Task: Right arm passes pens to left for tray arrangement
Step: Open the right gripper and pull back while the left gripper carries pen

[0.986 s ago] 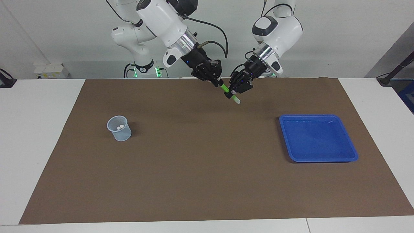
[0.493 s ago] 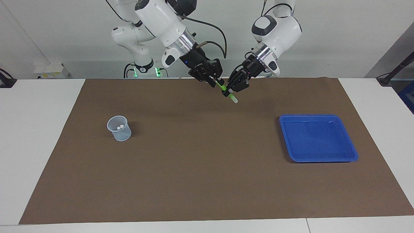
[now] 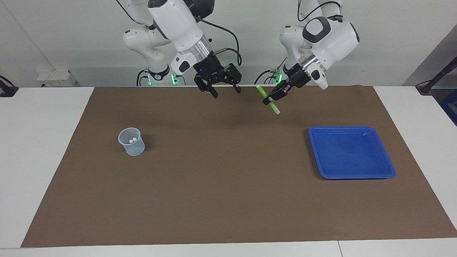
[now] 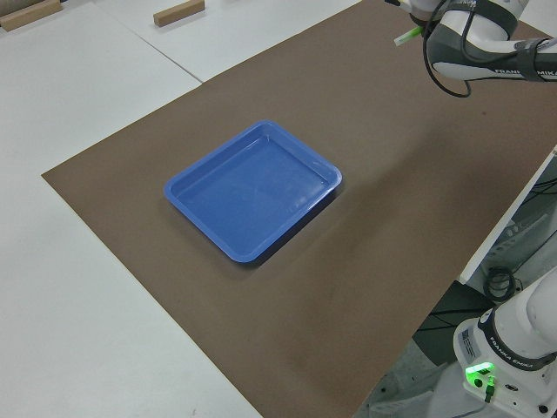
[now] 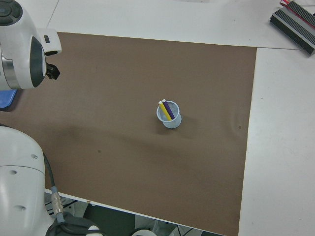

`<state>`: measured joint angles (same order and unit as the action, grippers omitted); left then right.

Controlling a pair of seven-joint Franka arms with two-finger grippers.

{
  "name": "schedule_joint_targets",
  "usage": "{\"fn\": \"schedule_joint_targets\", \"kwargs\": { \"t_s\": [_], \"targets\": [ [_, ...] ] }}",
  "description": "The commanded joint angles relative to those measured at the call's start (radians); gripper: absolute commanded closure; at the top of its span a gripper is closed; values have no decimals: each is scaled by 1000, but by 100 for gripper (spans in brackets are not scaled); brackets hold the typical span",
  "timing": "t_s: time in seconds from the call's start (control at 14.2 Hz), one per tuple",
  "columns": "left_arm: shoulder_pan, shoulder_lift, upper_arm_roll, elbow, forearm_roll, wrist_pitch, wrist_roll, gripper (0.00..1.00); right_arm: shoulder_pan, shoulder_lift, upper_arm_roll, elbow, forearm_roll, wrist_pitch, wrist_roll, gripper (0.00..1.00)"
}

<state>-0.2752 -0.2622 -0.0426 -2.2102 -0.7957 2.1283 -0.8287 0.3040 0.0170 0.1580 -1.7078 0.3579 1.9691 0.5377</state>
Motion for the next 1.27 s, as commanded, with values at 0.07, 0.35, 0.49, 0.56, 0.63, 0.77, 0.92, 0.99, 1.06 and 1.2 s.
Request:
{"fn": "schedule_joint_targets", "kwargs": {
  "t_s": [0.07,0.35,0.49,0.56,0.63,0.77,0.92,0.99,1.06,1.2],
  "targets": [
    [106,-17,-2,27,224,-209,253,100,-88,-32,3,7,-186,-197,-316,0],
    [217,-9,0,44,407,-318,537,100,-213,-40,3,33,-198,-289,-534,0],
    [228,14,-2,44,528,-311,632,100,-217,-40,5,33,-195,-289,-545,0],
    [229,35,0,44,565,-304,675,100,-217,-40,6,34,-191,-288,-545,0],
    [249,52,0,44,611,-294,728,100,-215,-40,8,40,-189,-289,-545,0],
    [286,90,0,46,665,-268,801,100,-207,-42,12,46,-189,-291,-544,0],
    [303,150,0,46,711,-201,838,100,-206,-42,12,50,-191,-291,-545,0],
    [304,179,0,46,730,-162,841,100,-206,-42,12,56,-195,-292,-547,0],
    [304,205,0,46,740,-124,841,100,-206,-40,11,63,-200,-303,-545,0],
    [306,241,0,46,745,-76,841,100,-213,-38,9,79,-221,-309,-548,0]
  ]
}}
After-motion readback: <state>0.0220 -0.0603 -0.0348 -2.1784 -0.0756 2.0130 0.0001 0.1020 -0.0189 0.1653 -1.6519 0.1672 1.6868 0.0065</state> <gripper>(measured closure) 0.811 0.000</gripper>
